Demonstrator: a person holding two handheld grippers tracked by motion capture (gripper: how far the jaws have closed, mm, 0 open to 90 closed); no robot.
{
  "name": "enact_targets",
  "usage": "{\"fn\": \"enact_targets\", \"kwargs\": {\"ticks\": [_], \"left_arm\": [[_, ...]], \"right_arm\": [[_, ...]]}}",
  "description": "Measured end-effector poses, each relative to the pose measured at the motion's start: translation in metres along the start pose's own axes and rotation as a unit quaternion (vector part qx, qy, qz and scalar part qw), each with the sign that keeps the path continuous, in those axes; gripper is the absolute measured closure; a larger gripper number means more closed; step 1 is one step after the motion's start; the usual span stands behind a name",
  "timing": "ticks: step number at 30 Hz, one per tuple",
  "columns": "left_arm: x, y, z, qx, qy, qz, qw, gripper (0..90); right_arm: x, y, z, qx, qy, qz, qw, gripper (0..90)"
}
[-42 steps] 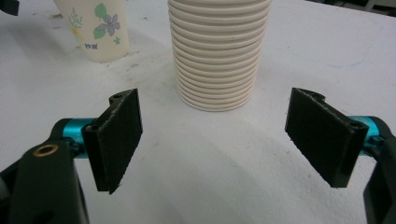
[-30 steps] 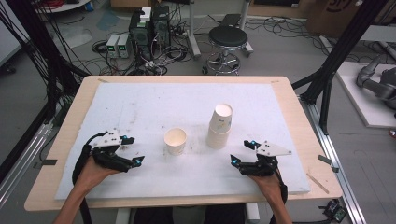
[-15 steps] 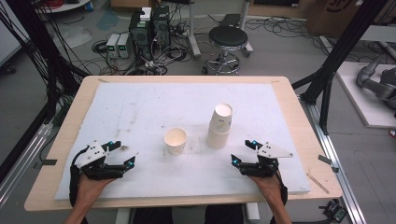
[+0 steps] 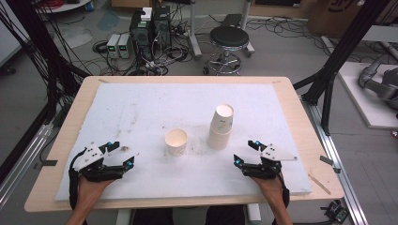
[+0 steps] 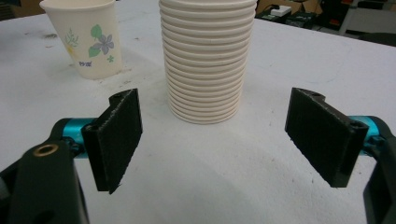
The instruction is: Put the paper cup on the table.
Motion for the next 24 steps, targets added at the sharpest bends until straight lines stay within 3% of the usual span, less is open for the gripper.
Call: {"fn": "enact_targets", "kwargs": {"ticks": [24], "left_arm": [[0.0005, 0.0017, -0.0002, 0.008, -0.002, 0.011, 0.9999, 16.4]], "right_arm": [[0.0007, 0.0007, 0.0002, 0.002, -0.009, -0.002, 1.0000, 19.2]]}}
Point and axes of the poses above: each handheld gripper's, and its own axes: y roughly backward along the jaws, z roughly out of its underside, x roughly to its right, the point moved 6 cm from there along -y, roughly forward along the jaws, and after that the axes turned 7 degrees about z, right-handed, at the moved point
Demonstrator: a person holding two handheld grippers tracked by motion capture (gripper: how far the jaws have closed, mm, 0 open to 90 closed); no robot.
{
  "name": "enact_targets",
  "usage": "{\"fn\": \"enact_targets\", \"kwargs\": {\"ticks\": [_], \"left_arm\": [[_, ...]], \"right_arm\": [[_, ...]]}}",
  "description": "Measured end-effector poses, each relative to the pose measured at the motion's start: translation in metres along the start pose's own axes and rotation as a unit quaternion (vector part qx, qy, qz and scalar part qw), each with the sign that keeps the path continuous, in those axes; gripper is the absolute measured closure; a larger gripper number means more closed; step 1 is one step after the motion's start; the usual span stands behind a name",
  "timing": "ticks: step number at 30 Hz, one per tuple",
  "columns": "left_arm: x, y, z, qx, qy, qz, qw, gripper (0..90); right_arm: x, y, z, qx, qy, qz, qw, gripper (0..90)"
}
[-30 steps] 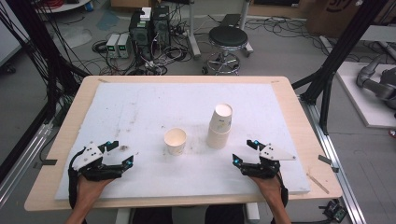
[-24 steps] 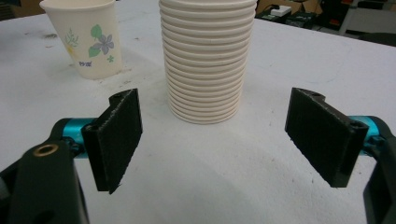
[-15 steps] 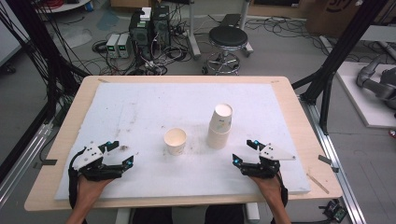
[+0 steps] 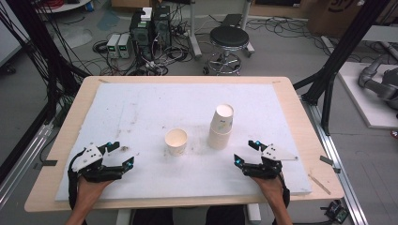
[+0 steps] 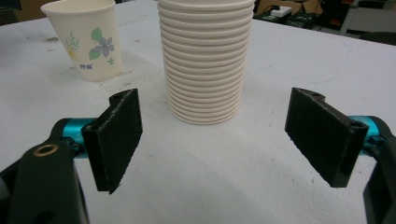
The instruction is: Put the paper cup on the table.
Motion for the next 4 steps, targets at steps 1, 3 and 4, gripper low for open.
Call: {"fn": "enact_targets", "kwargs": {"ticks": [1, 3, 4], "left_arm": [[0.0000, 0.0002, 0.0001, 0.001, 0.002, 0.001, 1.0000, 16.4], [-0.0005, 0.0005, 0.0000, 0.001, 0.002, -0.003, 1.0000, 16.4], [-0.0005, 0.0003, 0.0000, 0.001, 0.001, -0.005, 1.0000, 16.3]], "right_arm": [[0.0001, 0.0000, 0.0001, 0.000, 0.000, 0.000, 1.0000, 19.2], [0.0008, 0.0004, 0.0001, 0.001, -0.002, 0.003, 1.0000, 19.2], [0.0008, 0.0007, 0.0000, 0.003, -0.005, 0.004, 1.0000, 19.2]]}}
Point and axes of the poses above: each handheld gripper's, and its own axes: y roughly backward along the jaws, z roughly out of its underside, x roughly to its right, the point moved 6 cm from there along -y, roughly forward along the jaws, and after that the axes turned 7 degrees about z, right-handed, at the moved point
